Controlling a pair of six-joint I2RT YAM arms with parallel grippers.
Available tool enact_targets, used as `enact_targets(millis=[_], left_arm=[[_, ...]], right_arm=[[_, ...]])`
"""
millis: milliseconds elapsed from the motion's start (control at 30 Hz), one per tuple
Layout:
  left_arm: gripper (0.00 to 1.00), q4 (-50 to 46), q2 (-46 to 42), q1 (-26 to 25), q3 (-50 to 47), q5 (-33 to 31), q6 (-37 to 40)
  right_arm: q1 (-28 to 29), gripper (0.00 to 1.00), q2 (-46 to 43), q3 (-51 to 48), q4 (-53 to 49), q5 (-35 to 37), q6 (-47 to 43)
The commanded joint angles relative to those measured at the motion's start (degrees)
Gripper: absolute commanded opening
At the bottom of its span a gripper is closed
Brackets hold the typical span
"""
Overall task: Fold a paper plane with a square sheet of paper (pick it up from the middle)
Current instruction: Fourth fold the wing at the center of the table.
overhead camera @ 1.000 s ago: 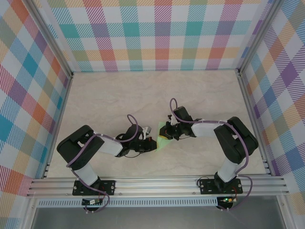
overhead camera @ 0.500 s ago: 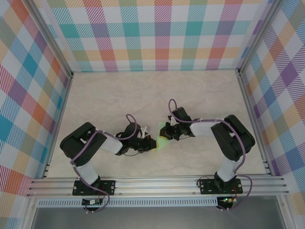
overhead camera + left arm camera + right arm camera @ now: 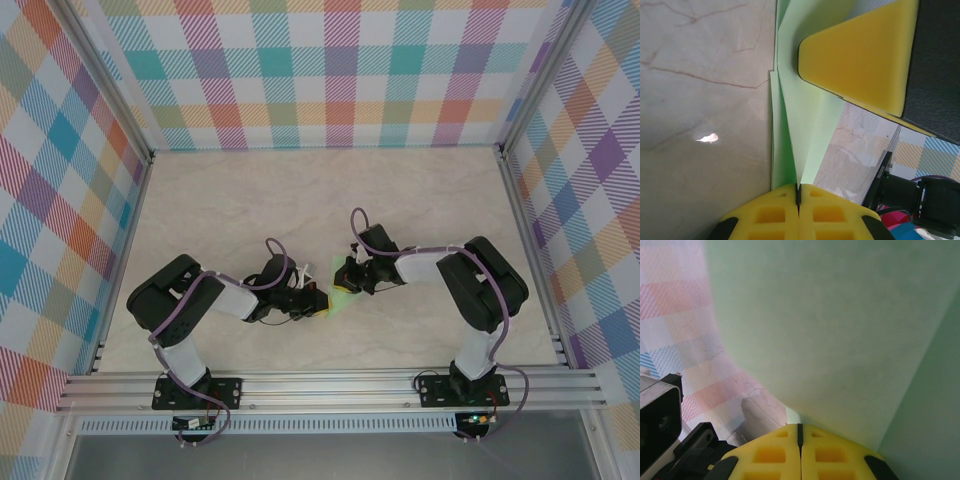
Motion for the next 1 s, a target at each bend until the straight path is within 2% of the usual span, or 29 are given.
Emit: enact_targets(millis=[0, 233, 333, 600, 700, 967], left_arm=[[0.04, -7.4, 2.8, 0.1, 0.3, -8.3, 1.5], [0.15, -11.6, -0.5, 0.0, 0.5, -8.9, 4.0], [0.16, -12.7, -1.6, -0.1, 0.4, -8.8, 4.6], [0.13, -17.7, -3.4, -0.6, 1.2, -10.1, 6.3], [0.08, -19.2, -4.3, -0.8, 1.3, -10.3, 7.1], [0.09, -19.1, -3.8, -1.7, 2.6, -8.2, 7.3]], right_arm=[[-0.4, 0.05, 1.5, -0.9, -2.3, 3.0, -0.3], [-0.4, 0.05, 1.6, -1.1, -2.8, 3.5, 0.1], [-0.4, 0.05, 1.7, -1.0, -2.7, 3.4, 0.2], [-0.4, 0.05, 1.8, -1.2, -2.7, 3.3, 0.2], [-0.4, 0.05, 1.9, -1.2, -2.5, 3.2, 0.3], [-0.3, 0.05, 1.9, -1.6, -2.4, 3.1, 0.3]])
